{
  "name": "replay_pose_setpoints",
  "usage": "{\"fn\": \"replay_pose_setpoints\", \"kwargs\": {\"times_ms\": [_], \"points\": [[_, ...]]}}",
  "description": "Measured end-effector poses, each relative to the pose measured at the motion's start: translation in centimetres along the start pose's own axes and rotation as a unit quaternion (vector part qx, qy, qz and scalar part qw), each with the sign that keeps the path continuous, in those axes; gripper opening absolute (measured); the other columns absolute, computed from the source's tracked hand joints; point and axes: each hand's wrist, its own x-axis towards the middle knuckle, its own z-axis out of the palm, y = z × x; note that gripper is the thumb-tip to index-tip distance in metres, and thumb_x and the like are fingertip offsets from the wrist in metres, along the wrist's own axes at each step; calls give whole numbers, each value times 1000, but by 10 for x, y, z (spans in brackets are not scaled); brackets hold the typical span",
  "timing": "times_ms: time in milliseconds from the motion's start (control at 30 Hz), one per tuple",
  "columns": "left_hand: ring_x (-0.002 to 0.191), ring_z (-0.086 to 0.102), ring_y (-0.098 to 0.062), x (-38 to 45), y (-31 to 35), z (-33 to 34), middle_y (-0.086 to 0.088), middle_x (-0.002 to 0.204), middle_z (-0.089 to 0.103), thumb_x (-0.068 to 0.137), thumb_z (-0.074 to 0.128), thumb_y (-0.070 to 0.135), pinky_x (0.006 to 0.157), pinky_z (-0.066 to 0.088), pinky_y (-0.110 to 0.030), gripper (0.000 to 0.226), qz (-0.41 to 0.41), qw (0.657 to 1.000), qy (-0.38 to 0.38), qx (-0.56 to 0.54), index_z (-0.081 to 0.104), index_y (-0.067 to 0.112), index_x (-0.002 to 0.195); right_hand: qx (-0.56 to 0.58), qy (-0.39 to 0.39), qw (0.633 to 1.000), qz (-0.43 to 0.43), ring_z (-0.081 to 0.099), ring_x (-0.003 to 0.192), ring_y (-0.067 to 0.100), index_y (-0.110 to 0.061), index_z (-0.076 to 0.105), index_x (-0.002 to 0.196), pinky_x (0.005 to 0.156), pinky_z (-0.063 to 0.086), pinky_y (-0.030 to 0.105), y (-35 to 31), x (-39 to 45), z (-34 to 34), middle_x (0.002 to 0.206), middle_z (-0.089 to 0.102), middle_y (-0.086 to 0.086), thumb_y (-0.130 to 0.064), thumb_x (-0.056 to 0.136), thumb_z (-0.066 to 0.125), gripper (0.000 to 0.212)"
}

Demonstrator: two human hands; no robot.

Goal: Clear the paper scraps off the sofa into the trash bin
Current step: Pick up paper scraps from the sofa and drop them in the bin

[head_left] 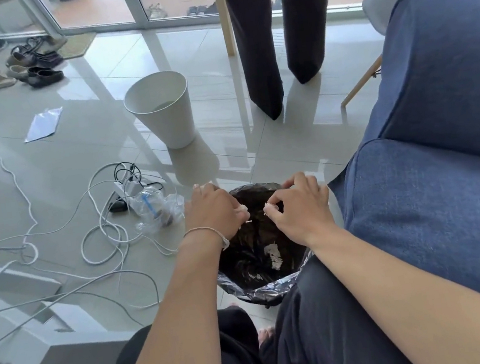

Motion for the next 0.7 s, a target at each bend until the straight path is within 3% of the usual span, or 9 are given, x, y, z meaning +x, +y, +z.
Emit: {"fn": "replay_pose_setpoints", "kwargs": {"times_ms": [233, 367, 500, 700], "points": [[131, 38, -36, 3, 4, 4, -8, 124, 59, 78, 58, 45, 102, 39, -46, 22, 3, 1000, -9, -9, 75, 32, 78, 0, -9, 1000, 0, 38, 122, 22, -36, 74, 98, 99, 26, 38, 0, 1, 2, 119, 47, -6, -52, 94, 56, 24], [131, 40, -33, 5, 5, 5, -7, 127, 59, 77, 61, 53, 104, 38, -43, 28, 15, 1000, -11, 3, 77, 32, 87, 7, 4, 1000, -3, 40, 121, 21, -36, 74, 97, 99, 26, 38, 0, 2, 3, 117, 48, -6, -52, 92, 58, 23], [139, 35, -31, 6, 4, 5, -4, 137, 54, 78, 65, 62, 108, 35, -45, 46, 17, 999, -22, 18, 70, 35, 116, 21, 6, 1000, 1, 40, 120, 21, -36, 75, 95, 100, 26, 38, 0, 1, 3, 115, 48, -6, -51, 91, 59, 22], [139, 36, -31, 8, 2, 8, -4, 138, 55, 80, 66, 56, 109, 37, -46, 39, 13, 1000, -12, 9, 71, 35, 113, 23, 3, 1000, 6, 40, 121, 21, -35, 75, 98, 101, 27, 38, 0, 2, 2, 116, 49, -6, -51, 93, 59, 23]]}}
